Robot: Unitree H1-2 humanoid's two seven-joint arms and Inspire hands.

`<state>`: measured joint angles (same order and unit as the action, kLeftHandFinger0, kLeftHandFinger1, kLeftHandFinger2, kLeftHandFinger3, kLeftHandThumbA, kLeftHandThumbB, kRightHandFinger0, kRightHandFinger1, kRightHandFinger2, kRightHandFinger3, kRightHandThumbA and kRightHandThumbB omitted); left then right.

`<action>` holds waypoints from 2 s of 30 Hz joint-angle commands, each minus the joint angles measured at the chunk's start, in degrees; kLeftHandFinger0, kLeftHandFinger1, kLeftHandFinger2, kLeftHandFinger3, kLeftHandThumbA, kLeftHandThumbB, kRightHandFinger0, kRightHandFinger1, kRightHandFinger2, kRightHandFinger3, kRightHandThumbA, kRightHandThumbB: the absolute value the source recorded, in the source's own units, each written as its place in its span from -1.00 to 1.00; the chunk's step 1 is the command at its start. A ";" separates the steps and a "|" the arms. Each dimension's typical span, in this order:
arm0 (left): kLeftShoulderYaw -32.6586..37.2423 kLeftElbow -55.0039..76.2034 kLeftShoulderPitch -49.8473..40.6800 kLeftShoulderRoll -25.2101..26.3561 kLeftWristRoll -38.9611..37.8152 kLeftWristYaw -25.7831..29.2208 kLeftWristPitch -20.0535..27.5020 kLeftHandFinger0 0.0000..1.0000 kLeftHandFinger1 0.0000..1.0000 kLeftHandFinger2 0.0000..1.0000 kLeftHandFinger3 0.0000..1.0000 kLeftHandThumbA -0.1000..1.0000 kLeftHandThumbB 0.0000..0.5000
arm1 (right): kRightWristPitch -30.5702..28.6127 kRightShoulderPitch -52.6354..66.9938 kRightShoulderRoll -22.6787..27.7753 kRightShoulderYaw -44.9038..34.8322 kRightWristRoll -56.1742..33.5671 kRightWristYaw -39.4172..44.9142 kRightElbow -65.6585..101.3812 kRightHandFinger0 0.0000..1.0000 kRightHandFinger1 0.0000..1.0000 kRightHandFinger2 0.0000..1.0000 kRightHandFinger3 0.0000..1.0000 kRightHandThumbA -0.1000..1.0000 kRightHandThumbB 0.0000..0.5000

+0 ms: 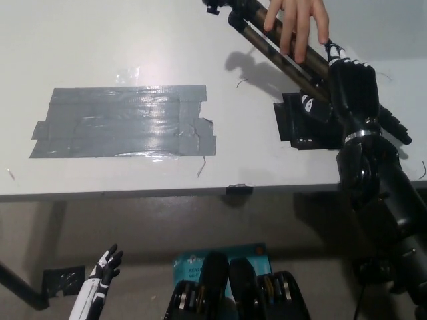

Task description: A person hands a tripod to the robot which it grabs with its right hand and places in the middle of the table in front of it

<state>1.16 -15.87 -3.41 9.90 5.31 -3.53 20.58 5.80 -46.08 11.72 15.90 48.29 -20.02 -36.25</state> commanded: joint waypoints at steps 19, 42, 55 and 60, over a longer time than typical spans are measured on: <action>2.28 1.71 -1.25 1.18 1.10 -0.65 3.58 1.00 1.00 1.00 1.00 1.00 0.18 | -21.29 -9.53 3.53 5.65 -2.92 -5.18 -2.22 -0.94 0.04 0.84 0.77 -1.00 -0.15; 3.03 2.61 2.45 2.32 2.22 -1.74 1.08 1.00 1.00 1.00 1.00 1.00 0.15 | -11.49 -11.30 8.82 6.25 -7.45 25.57 -10.91 -0.45 0.58 1.00 1.00 -0.76 -0.08; 3.41 1.52 4.76 2.59 2.89 -1.87 1.47 1.00 1.00 1.00 1.00 1.00 0.14 | 3.12 -10.97 15.59 2.51 -17.58 53.97 17.67 1.00 1.00 1.00 1.00 0.51 1.00; 3.62 1.57 5.42 2.65 2.97 -2.22 0.85 1.00 1.00 1.00 1.00 1.00 0.14 | 7.43 -12.15 17.61 -7.01 -31.66 54.37 32.56 1.00 1.00 1.00 1.00 0.70 1.00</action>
<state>3.78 -15.80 -0.25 11.11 7.38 -4.12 21.01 -0.42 -51.23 21.93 20.12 38.80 16.25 -29.58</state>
